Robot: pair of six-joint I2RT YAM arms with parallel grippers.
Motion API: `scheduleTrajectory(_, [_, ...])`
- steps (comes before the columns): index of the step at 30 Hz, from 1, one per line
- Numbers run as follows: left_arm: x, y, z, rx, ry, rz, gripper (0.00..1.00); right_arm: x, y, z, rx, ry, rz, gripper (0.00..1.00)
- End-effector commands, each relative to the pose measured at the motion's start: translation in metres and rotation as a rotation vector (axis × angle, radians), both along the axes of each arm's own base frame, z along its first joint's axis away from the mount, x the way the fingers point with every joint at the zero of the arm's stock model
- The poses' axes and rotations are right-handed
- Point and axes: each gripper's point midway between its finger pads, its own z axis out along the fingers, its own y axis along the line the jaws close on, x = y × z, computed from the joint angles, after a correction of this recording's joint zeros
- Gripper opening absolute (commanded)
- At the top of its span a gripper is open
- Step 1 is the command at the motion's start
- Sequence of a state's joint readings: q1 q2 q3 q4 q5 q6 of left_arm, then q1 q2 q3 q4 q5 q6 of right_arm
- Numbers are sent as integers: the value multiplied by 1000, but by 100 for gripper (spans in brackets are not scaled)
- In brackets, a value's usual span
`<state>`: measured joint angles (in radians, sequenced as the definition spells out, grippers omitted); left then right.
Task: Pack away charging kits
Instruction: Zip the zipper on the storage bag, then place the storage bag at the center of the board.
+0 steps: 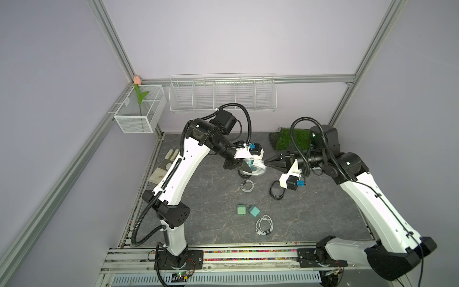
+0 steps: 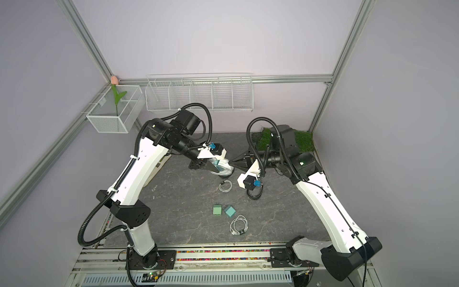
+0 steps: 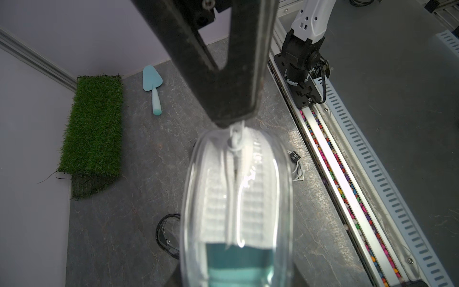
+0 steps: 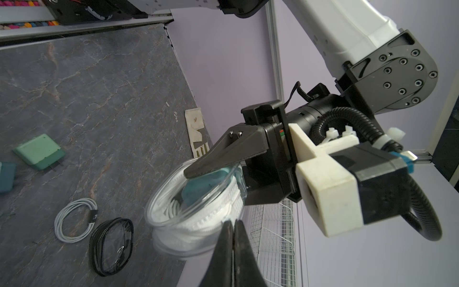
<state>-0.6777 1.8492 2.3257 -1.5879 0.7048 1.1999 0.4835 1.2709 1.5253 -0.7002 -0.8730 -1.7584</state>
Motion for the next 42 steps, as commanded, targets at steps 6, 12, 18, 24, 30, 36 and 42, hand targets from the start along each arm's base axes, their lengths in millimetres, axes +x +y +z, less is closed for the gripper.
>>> scheduleTrajectory(6, [-22, 15, -15, 128, 99, -10, 0, -7, 16, 29, 73, 31, 91, 6])
scheduleTrajectory(12, [-27, 14, -8, 103, 79, -29, 0, 1, 32, 18, 47, 49, 75, 6])
scheduleTrajectory(18, [74, 27, 24, -163, 171, 400, 0, 25, 22, 42, 166, 131, -13, 84])
scheduleTrajectory(24, [239, 141, 19, -858, 570, 1190, 0, 93, 2, 121, 568, 322, -229, 98])
scheduleTrajectory(30, [288, 190, -79, -855, 808, 1543, 3, 147, -59, 174, 1196, 704, -331, 97])
scheduleTrajectory(36, [305, 194, -139, -833, 932, 1639, 0, 192, -108, 84, 1457, 1153, -761, 98])
scheduleTrajectory(42, [308, 196, -186, -827, 1026, 1691, 4, 183, -101, 5, 1279, 1323, -1086, 98])
